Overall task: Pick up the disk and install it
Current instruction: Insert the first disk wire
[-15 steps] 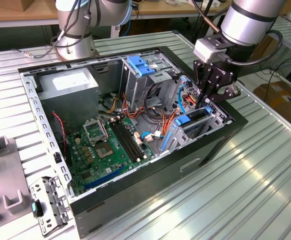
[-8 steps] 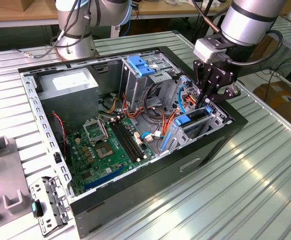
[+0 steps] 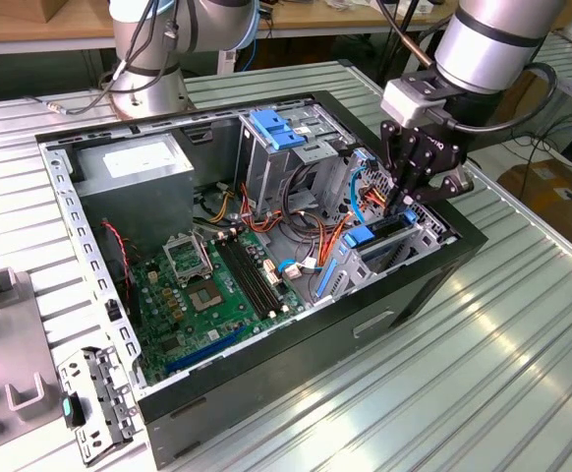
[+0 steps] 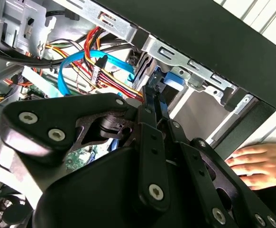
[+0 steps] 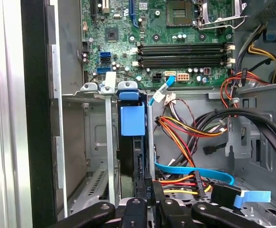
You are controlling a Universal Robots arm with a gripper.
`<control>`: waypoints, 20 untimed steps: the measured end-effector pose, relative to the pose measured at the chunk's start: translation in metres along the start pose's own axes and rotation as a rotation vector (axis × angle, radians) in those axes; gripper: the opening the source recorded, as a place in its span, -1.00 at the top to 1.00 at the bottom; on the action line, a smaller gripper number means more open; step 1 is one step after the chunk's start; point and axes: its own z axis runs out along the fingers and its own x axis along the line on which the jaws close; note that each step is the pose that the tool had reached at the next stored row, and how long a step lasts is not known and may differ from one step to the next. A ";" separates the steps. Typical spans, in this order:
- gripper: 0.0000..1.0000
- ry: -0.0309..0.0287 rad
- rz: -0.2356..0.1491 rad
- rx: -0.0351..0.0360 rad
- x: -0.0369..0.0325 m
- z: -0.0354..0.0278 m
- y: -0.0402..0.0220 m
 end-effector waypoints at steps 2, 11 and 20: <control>0.66 -0.0002 0.001 0.0000 0.0025 0.0005 -0.0001; 0.66 -0.0008 0.001 -0.0001 0.0023 0.0031 -0.0004; 0.66 -0.0017 0.001 -0.0001 0.0022 0.0006 -0.0009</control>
